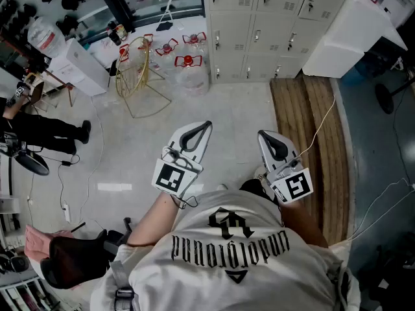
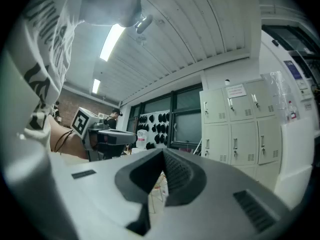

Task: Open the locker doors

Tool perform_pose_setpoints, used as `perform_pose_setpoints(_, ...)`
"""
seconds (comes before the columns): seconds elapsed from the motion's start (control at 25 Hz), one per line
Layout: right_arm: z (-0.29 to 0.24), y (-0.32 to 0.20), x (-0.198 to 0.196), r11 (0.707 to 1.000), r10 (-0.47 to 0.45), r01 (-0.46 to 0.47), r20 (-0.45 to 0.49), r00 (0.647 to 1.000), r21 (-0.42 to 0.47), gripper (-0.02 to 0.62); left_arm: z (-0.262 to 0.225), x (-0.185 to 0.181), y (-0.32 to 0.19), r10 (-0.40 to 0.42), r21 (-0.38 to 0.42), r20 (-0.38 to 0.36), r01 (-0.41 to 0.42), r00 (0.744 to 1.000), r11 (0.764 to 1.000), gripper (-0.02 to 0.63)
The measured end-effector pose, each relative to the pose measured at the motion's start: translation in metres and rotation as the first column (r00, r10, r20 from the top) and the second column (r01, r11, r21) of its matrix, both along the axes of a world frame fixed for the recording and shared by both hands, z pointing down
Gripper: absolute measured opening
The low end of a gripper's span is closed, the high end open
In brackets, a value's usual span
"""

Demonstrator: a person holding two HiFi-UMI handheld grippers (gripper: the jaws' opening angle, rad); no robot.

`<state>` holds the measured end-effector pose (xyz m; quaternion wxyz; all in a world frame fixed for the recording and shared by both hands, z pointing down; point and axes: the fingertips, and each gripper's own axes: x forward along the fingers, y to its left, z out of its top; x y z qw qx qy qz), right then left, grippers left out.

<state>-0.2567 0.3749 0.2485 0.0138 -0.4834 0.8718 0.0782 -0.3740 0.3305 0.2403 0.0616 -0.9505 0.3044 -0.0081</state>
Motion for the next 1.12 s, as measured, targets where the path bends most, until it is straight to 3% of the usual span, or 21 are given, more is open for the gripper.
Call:
perform_pose_setpoints(0.6, -0.006, 0.006, -0.002, 1.000, -0.020, 0.021, -0.017, 1.000, 0.018, 0.005, -0.003, 0.007, 0.004, 0.005, 0.001, -0.009, -0.005, 1.000, 1.000, 0.006)
perform_pose_setpoints(1.12, -0.002, -0.036, 0.054, 0.998, -0.054, 0.054, -0.025, 0.998, 0.019, 0.006, 0.004, 0.061, -0.028, -0.050, -0.016, 0.000, 0.050, 0.999, 0.999, 0.008)
